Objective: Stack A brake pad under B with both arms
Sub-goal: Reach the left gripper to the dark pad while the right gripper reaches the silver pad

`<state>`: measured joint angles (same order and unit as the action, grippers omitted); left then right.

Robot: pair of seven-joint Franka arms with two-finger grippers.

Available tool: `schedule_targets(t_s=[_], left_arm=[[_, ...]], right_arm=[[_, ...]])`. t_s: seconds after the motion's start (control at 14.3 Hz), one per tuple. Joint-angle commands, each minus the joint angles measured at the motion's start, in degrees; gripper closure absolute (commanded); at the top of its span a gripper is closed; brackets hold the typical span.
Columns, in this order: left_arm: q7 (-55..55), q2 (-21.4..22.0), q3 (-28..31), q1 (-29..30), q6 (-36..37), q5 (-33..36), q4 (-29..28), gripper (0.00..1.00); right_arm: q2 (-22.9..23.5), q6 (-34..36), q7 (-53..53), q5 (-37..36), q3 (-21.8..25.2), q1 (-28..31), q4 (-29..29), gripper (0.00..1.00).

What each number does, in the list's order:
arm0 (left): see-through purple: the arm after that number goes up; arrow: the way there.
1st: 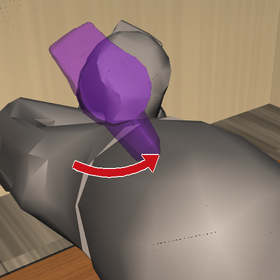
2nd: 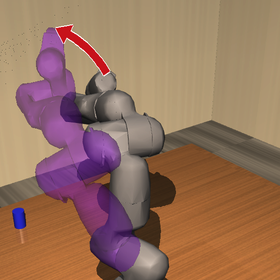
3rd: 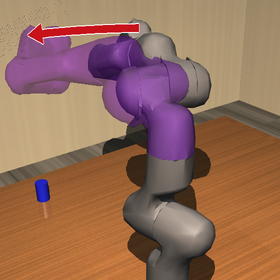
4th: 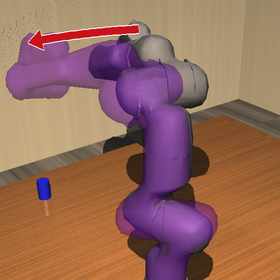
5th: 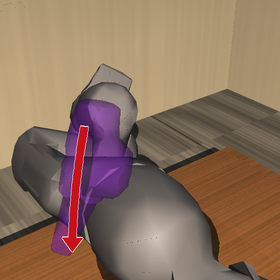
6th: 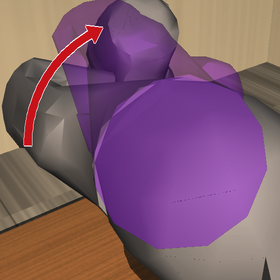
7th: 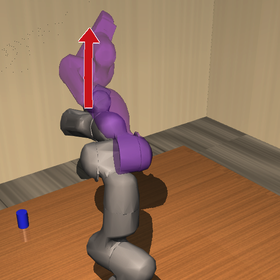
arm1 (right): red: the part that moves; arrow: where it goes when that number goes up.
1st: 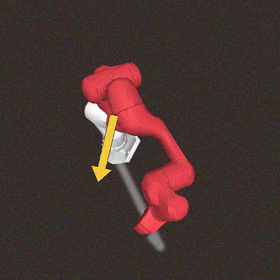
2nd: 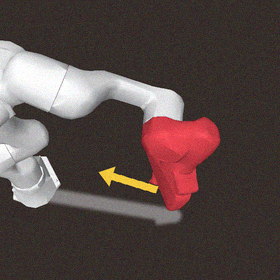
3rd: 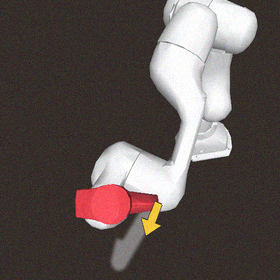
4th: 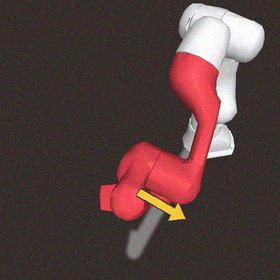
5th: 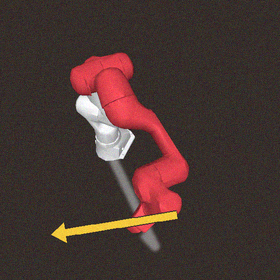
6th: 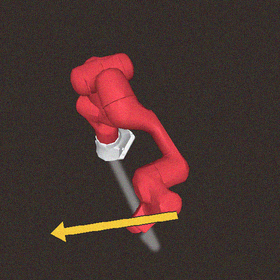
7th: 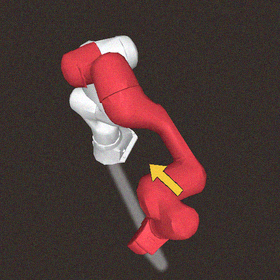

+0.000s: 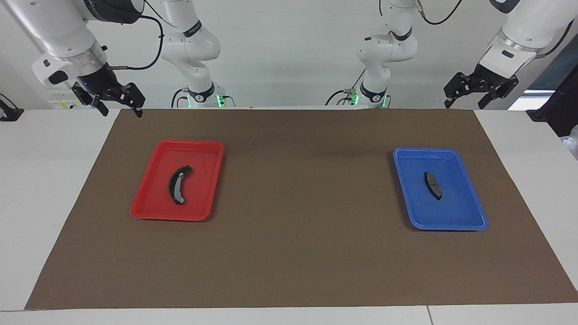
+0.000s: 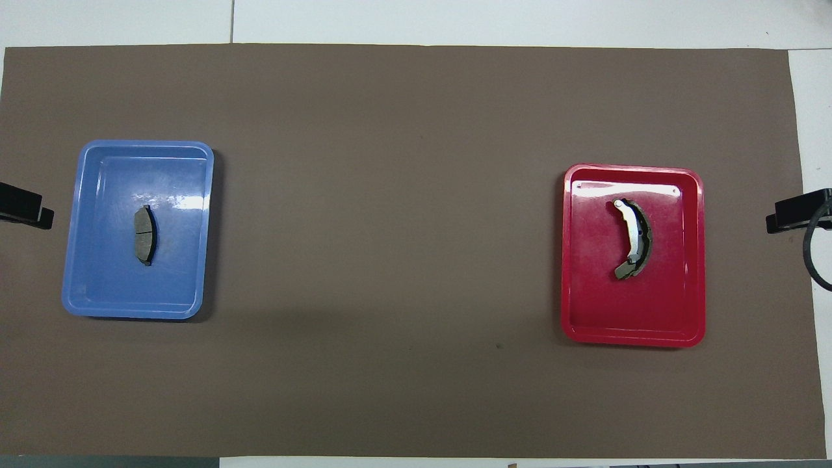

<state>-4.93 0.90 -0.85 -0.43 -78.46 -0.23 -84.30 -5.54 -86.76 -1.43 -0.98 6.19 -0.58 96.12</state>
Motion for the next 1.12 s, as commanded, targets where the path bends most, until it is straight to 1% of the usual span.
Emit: schedule_targets(t_s=[0.0, 0.42, 0.49, 0.56, 0.63, 0.7, 0.77, 0.91, 1.05], left_arm=[[1.06, 1.12, -0.12, 0.17, -0.73, 0.84, -1.39, 0.01], [2.3, 1.3, -0.21, -0.36, -1.51, 0.84, -1.57, 0.01], [2.21, 1.56, -0.21, -0.36, -1.52, 0.75, -1.83, 0.01], [1.86, 2.0, -0.3, -0.27, -1.95, 0.75, -2.7, 0.01], [1.51, 2.52, -0.3, -0.18, -4.83, 0.75, -4.1, 0.01], [1.59, 3.14, -0.3, -0.18, -6.86, 0.75, -6.03, 0.01], [1.68, 4.62, -0.3, -0.18, -8.53, 0.75, -8.84, 0.01], [1.68, 6.91, -0.3, 0.17, -14.85, 0.75, -15.16, 0.01], [1.68, 7.36, -0.21, 0.34, -19.96, 0.75, -20.18, 0.01]], right_arm=[[-0.61, -0.87, -1.03, 0.89, 0.05, 0.14, 0.56, 0.01], [-0.7, -0.61, -0.59, 0.8, -0.57, -0.38, 0.64, 0.01], [-0.79, -1.04, -0.59, 0.37, -1.18, -1.86, 1.17, 0.01], [-0.96, -4.09, -0.94, 0.88, -1.18, -2.05, 1.87, 0.01], [-0.97, -7.51, -0.68, 0.89, -1.27, -2.4, 2.92, 0.01], [-0.71, -9.02, -0.68, 0.98, -1.27, -3.71, 3.89, 0.01], [-0.01, -9.56, -0.68, 0.98, -1.19, -4.16, 4.33, 0.01], [0.09, -16.04, -0.68, 0.98, -1.27, -4.25, 10.37, 0.01], [0.79, -21.49, -0.68, 1.06, -1.19, -4.69, 15.65, 0.01]])
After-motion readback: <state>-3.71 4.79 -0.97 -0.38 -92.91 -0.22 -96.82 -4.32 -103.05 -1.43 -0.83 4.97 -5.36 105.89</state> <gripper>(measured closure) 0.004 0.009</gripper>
